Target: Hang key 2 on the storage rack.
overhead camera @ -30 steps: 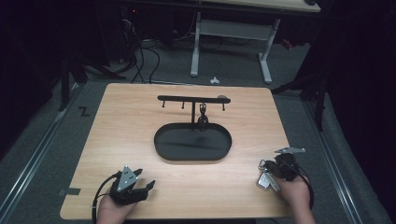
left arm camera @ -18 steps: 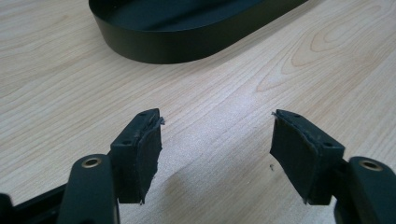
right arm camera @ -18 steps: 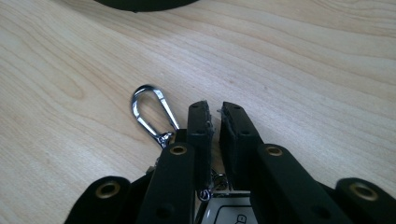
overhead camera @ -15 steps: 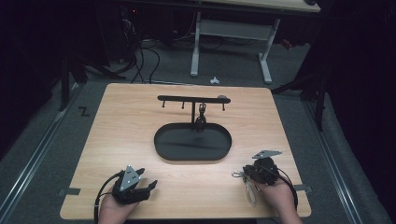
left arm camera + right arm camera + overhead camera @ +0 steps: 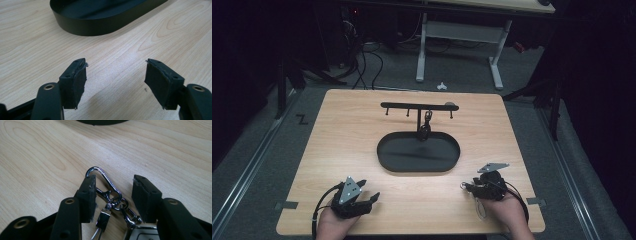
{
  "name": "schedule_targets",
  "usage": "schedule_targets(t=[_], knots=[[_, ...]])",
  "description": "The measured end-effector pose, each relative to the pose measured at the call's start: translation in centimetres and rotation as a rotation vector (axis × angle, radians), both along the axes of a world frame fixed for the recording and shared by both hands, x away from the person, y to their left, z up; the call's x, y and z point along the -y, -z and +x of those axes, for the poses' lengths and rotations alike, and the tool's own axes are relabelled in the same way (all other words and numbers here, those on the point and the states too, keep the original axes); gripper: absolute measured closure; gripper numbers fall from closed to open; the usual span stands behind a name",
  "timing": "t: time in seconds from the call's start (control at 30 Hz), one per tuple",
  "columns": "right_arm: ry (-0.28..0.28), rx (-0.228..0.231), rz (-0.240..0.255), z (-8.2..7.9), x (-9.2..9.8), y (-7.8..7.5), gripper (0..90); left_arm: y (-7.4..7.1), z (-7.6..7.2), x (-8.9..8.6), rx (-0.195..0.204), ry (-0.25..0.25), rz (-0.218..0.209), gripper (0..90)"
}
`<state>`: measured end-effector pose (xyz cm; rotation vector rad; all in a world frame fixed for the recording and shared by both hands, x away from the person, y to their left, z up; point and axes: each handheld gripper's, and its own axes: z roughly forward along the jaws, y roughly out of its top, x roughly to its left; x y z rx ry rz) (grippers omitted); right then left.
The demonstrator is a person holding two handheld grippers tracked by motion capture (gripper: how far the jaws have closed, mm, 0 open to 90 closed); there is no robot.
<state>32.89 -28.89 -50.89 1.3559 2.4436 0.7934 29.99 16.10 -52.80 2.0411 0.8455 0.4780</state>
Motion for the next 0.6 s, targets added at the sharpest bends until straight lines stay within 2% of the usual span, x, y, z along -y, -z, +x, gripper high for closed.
schedule_targets(t=[0.03, 0.23, 0.37, 0.6], knots=[[-0.007, -0.006, -0.010, -0.18, -0.06, -0.09, 64.1, 0.02, 0.01, 0.04, 0.001, 0.000, 0.001, 33.9], [-0.034, -0.006, -0.012, -0.31, -0.20, -0.11, 73.8, 0.08, -0.01, 0.20, -0.003, 0.006, 0.008, 33.9], [-0.058, -0.011, -0.010, -0.31, -0.46, -0.12, 74.9, 0.09, -0.05, 0.23, -0.003, 0.006, 0.009, 33.9], [-0.061, -0.020, -0.008, -0.36, -0.73, -0.17, 75.3, 0.14, -0.02, 0.29, -0.005, 0.008, 0.011, 33.9]])
